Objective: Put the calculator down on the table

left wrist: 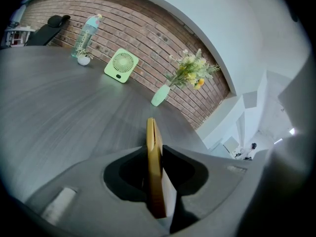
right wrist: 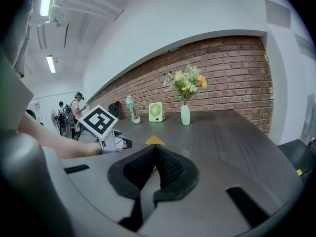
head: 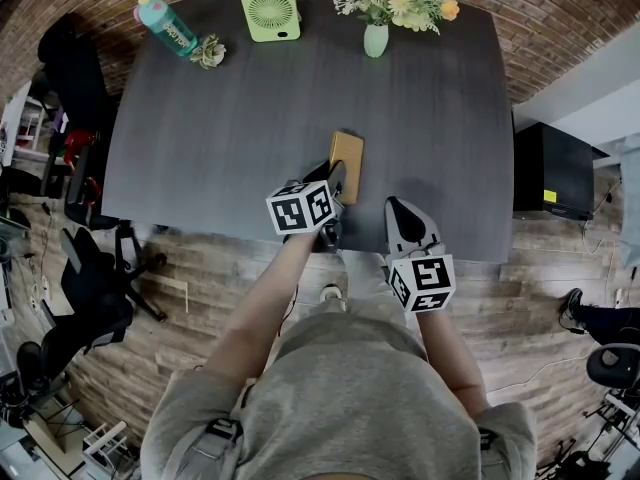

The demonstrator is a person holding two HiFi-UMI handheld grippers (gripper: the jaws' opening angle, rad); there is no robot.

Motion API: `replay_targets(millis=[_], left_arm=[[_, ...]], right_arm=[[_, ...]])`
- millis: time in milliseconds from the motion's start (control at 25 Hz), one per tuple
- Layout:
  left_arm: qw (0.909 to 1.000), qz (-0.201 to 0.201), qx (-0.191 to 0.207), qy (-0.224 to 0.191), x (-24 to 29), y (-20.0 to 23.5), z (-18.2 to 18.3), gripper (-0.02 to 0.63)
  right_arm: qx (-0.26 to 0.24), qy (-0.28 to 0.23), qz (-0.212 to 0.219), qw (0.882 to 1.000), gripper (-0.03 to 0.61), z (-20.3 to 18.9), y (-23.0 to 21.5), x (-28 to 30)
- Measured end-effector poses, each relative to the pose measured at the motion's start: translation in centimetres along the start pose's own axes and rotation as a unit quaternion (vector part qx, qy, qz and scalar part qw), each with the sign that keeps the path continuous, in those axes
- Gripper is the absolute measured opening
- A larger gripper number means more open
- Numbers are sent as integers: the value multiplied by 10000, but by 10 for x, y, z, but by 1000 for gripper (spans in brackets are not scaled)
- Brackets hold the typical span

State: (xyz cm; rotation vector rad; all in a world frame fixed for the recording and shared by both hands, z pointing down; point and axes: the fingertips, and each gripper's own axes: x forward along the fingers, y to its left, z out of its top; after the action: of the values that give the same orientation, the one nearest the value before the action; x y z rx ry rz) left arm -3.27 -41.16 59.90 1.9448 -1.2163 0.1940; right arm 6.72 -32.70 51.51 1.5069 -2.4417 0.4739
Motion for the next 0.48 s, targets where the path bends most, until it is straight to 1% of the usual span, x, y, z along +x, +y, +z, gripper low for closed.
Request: replay_targets(millis=[200,480], left_arm=[[9999,88,90,10,0,3,-1,100],[9997,182,118,59,0,10,-3,106]], right_arm=[[-14,-8,14,10000,2,1,0,-1],[-5,2,36,10000,2,-2,0,-2]])
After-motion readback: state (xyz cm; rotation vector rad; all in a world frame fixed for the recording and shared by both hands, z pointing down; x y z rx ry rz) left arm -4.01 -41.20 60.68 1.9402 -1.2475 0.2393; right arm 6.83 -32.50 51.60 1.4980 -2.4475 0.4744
